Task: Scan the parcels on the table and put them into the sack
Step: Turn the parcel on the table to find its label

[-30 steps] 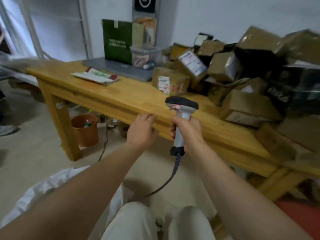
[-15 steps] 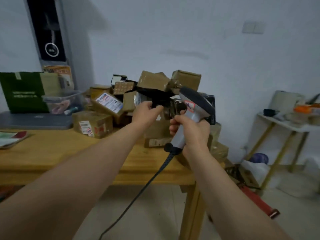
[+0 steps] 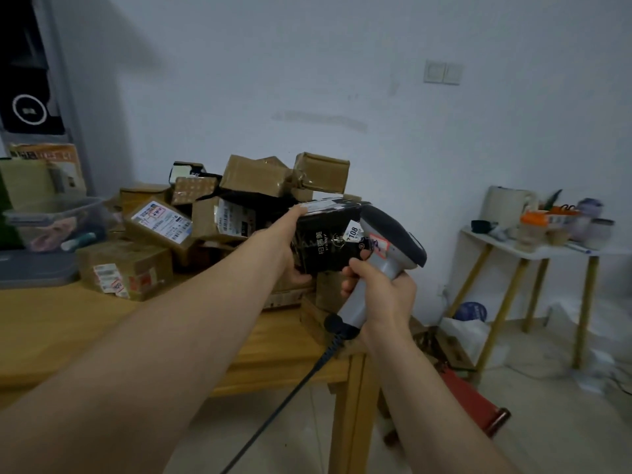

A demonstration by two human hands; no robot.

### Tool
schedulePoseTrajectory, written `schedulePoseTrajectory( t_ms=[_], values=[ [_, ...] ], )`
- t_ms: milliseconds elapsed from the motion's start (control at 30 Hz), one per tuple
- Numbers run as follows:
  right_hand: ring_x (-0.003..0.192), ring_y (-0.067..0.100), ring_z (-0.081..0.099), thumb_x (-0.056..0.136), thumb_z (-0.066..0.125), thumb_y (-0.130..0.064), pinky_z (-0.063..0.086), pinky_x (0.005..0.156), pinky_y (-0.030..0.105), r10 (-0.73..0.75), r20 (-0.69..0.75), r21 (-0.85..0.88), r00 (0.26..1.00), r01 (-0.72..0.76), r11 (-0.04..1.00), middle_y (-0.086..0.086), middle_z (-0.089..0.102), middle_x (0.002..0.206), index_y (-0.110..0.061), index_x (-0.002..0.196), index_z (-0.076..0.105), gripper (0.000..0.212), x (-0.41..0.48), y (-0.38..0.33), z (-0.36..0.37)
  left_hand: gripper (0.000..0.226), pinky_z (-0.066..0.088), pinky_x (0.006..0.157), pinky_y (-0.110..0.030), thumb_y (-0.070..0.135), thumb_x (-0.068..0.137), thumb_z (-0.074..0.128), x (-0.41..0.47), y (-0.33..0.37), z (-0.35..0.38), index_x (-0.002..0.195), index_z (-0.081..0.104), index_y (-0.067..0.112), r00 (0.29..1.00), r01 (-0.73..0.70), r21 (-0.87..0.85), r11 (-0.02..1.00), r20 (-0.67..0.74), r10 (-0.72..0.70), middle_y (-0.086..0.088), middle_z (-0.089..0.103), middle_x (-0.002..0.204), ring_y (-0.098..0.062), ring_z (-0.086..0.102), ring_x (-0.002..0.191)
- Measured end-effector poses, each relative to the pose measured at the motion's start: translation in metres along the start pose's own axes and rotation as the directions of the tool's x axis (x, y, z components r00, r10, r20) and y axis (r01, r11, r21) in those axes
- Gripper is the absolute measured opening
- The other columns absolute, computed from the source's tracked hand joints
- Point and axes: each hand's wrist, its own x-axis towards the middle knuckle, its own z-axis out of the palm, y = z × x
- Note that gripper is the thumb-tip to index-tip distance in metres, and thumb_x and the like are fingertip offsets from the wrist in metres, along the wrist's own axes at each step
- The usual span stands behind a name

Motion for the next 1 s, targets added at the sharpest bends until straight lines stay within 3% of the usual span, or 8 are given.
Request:
schedulePoseTrajectory(
  t_ms=[200,367,500,700,767,867,967,1000],
  values=[
    [0.052,0.013,0.059,0.083,0.066,0.001,0.052,0.053,0.027,-0.018,0.005,0.007,1.0,0.018,1.0,0.005,0.065,0.063,-0.008,0.097,0.063,0.017,-0.001,0.001,0.0,0.047,0.047,0.093,-0.051,0.041,0.077,0.07,-0.016,-0.001,-0.013,0.111,0.056,0.012,0.989,-0.093,-0.144,0.985,0.104,0.108,-0.017,0.06,0.11,-0.035,0.058,0.102],
    [0.049,0.013,0.059,0.083,0.066,0.001,0.052,0.05,0.025,-0.049,0.02,0.018,0.999,0.048,0.999,0.006,0.065,0.064,-0.008,0.098,0.062,0.018,-0.012,0.001,0.011,0.056,0.053,0.087,-0.05,0.028,0.071,0.076,-0.035,-0.003,-0.047,0.122,0.056,0.015,0.962,-0.196,-0.236,0.952,0.143,0.233,-0.016,0.059,0.123,-0.036,0.058,0.109],
    [0.051,0.015,0.059,0.084,0.066,-0.001,0.052,0.053,0.029,-0.049,0.079,-0.002,0.996,0.049,0.999,0.008,0.065,0.066,-0.008,0.096,0.063,0.014,-0.026,0.005,0.025,0.031,0.05,0.095,-0.044,0.02,0.08,0.07,-0.061,-0.01,-0.079,0.107,0.058,0.009,0.942,-0.295,-0.183,0.938,0.105,0.317,-0.015,0.063,0.112,-0.031,0.059,0.106],
    [0.055,0.016,0.065,0.085,0.068,-0.008,0.057,0.058,0.03,0.052,0.3,-0.127,0.952,-0.014,0.992,0.004,0.067,0.062,-0.008,0.09,0.062,0.008,-0.06,0.015,0.051,0.041,0.056,0.077,-0.036,0.007,0.072,0.074,-0.089,-0.019,-0.139,0.109,0.057,0.007,0.898,-0.439,-0.168,0.883,-0.056,0.436,-0.013,0.069,0.106,-0.026,0.066,0.096],
    [0.053,0.018,0.063,0.085,0.069,-0.009,0.056,0.054,0.03,0.105,0.347,-0.186,0.932,-0.041,0.982,0.008,0.066,0.062,-0.005,0.085,0.062,0.008,-0.071,0.02,0.06,0.058,0.059,0.07,-0.035,0.007,0.062,0.077,-0.098,-0.02,-0.161,0.117,0.057,0.006,0.883,-0.468,-0.143,0.872,-0.098,0.458,-0.012,0.071,0.106,-0.025,0.07,0.092],
    [0.045,0.016,0.056,0.085,0.068,-0.006,0.048,0.046,0.026,0.178,0.409,-0.241,0.895,-0.082,0.967,0.009,0.061,0.059,-0.003,0.08,0.061,0.009,-0.086,0.029,0.075,0.059,0.058,0.058,-0.027,0.006,0.057,0.075,-0.112,-0.024,-0.192,0.114,0.059,0.003,0.839,-0.536,-0.068,0.842,-0.159,0.521,-0.009,0.074,0.095,-0.017,0.073,0.076],
    [0.043,0.015,0.05,0.084,0.065,-0.002,0.044,0.043,0.026,0.224,0.473,-0.277,0.852,-0.097,0.956,0.008,0.057,0.057,-0.005,0.077,0.059,0.01,-0.1,0.039,0.088,0.061,0.055,0.088,-0.036,0.008,0.054,0.077,-0.123,-0.028,-0.224,0.112,0.061,0.003,0.792,-0.585,-0.027,0.811,-0.234,0.564,-0.013,0.07,0.11,-0.026,0.067,0.103],
    [0.042,0.015,0.049,0.084,0.064,0.0,0.043,0.043,0.026,0.24,0.496,-0.29,0.834,-0.101,0.952,0.008,0.057,0.056,-0.005,0.076,0.059,0.011,-0.104,0.041,0.093,0.061,0.055,0.089,-0.036,0.006,0.056,0.076,-0.125,-0.029,-0.234,0.115,0.061,0.002,0.782,-0.595,-0.026,0.803,-0.247,0.572,-0.013,0.069,0.111,-0.028,0.065,0.106]
  ],
)
